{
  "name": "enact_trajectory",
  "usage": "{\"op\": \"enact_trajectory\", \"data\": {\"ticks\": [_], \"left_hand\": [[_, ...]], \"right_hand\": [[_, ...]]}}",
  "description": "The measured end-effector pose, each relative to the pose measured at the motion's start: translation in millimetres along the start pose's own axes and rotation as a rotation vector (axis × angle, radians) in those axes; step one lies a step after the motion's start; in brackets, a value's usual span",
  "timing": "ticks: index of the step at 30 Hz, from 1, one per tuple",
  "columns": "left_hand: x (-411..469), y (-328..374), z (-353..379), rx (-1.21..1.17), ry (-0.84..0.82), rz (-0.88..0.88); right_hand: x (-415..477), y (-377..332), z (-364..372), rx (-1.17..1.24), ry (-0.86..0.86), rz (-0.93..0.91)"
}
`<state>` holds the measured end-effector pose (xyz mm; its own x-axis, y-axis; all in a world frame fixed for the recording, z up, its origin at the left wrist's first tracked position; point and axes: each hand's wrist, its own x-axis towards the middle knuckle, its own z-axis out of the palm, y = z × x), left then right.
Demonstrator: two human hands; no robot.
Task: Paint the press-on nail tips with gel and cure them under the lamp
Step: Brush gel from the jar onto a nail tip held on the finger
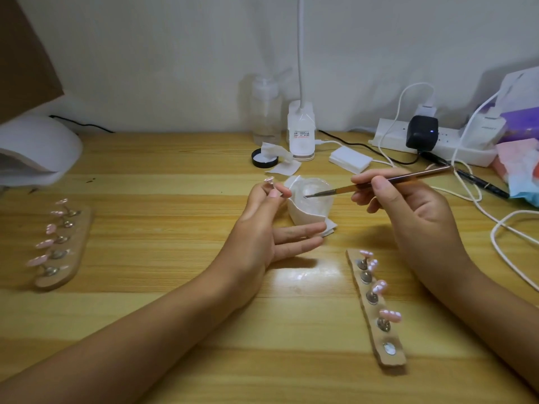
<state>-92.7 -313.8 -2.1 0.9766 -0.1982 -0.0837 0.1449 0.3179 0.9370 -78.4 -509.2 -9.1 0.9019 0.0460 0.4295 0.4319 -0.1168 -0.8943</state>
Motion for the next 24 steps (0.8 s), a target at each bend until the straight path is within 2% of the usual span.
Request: {"op": "enact_trajectory", "data": {"ticks": [11, 15, 24], "left_hand": [[-1.4, -2.9, 4.2, 0.014, -0.154, 0.019], [-0.6, -3.4, 3.6, 0.029, -0.177, 0.021], [0.2, -4.5, 3.2, 0.011, -0.165, 0.027]], "right_hand": [[0.7, -2.2, -1.5, 0.054, -0.002, -0.005], [-1.1, -1.3, -1.6, -0.006, 0.003, -0.140], [-4.8, 1.1, 1.5, -0.269, -0.138, -0.356]]}}
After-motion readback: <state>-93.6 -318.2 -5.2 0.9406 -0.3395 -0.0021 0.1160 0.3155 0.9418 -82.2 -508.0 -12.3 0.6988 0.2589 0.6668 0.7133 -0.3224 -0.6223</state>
